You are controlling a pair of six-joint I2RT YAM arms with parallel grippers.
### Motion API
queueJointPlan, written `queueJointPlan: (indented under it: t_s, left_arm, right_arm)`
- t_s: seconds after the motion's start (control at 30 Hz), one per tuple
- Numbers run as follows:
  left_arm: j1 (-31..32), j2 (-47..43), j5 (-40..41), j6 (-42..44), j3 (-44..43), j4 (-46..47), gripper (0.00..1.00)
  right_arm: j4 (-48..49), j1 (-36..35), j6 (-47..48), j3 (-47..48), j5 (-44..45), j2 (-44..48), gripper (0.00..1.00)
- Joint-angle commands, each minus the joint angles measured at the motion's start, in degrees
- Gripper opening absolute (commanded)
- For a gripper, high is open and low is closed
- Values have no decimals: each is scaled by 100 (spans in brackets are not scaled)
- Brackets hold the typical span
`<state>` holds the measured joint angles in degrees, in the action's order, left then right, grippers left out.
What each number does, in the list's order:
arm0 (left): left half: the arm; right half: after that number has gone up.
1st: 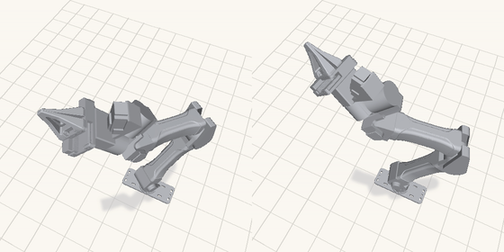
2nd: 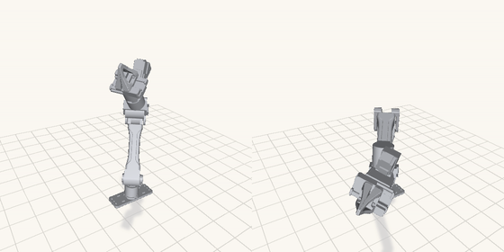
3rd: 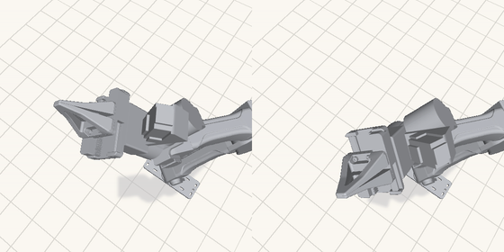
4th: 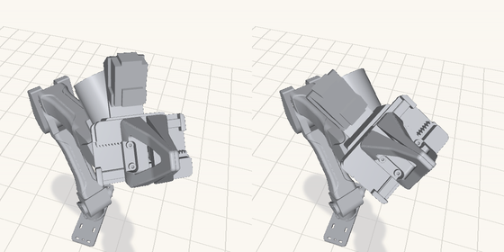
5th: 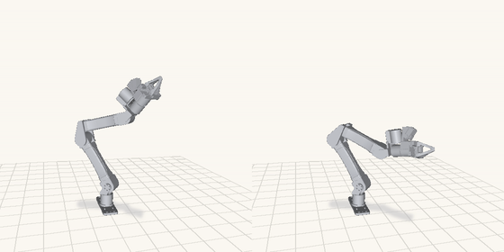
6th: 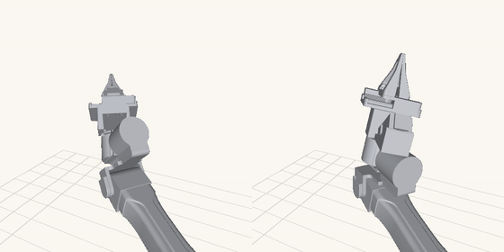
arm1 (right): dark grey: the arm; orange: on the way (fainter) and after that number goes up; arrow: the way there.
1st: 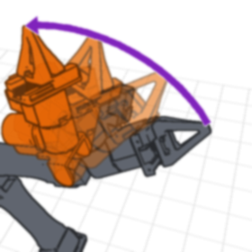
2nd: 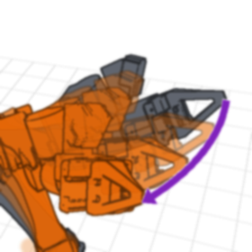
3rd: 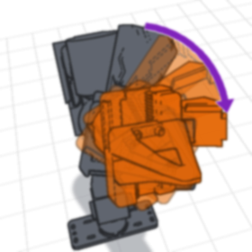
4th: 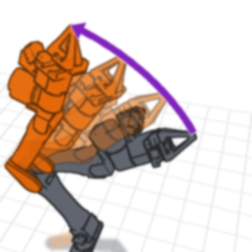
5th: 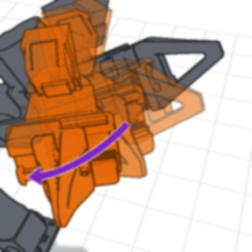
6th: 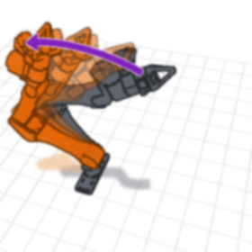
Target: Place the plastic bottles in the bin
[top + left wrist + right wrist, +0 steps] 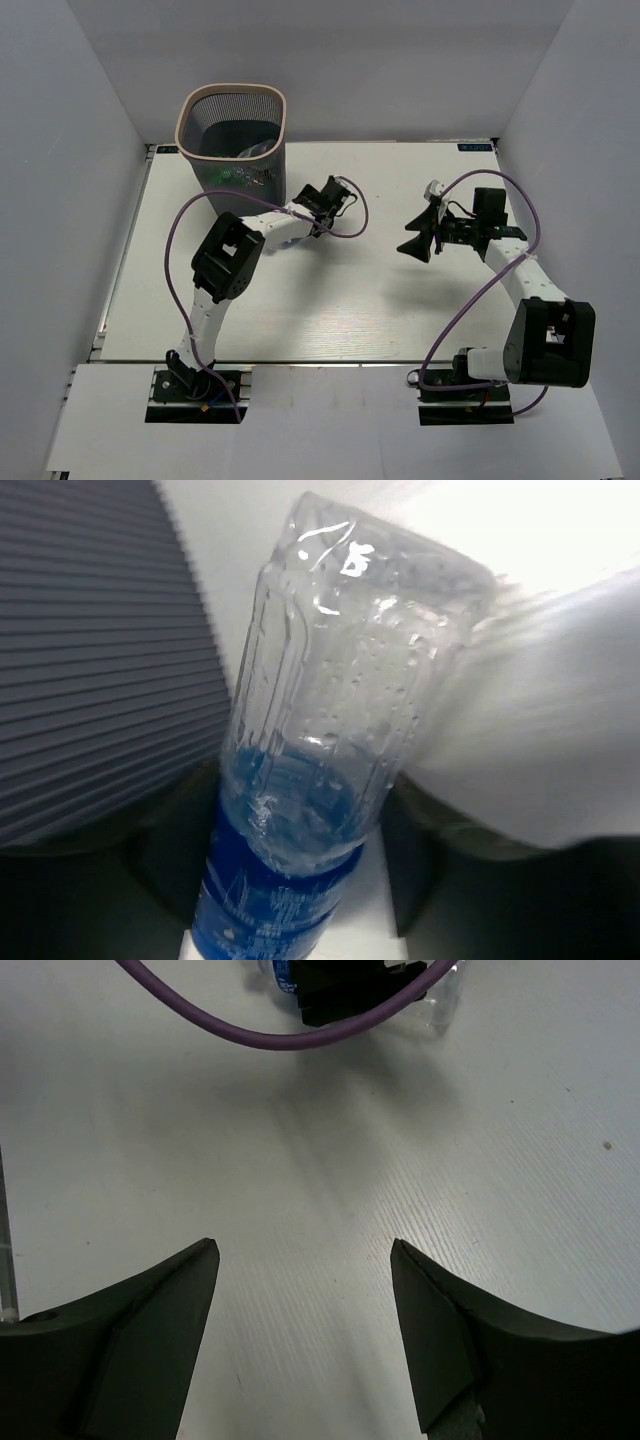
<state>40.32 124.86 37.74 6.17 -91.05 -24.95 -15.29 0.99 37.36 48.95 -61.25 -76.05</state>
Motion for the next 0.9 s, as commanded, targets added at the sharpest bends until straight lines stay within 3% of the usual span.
queueJointPlan:
  t_s: [0.0, 0.07, 0.2, 0.37, 0.73, 0.87]
  left_arm:
    - [64, -224, -1670, -20, -115, -54, 58]
    - [178, -583, -2364, 41, 138, 77, 47]
    - [231, -1603, -3919, 94, 631, 859, 43]
    - [126, -2404, -4380, -318, 61, 1158, 42]
    - [-357, -3775, -2659, -1241, -484, 2582, 39]
    - [-542, -3978, -1474, -1014, -492, 2855, 38]
  right_arm:
    - [-9, 15, -36, -114, -150, 222, 75]
    - [-9, 15, -45, -166, -150, 240, 73]
    - [-35, 24, -10, -219, -176, 249, 72]
    - [-79, 15, 16, -219, -159, 249, 72]
    - [-88, 24, 104, -359, -132, 328, 72]
    - [-80, 6, 122, -395, -132, 354, 72]
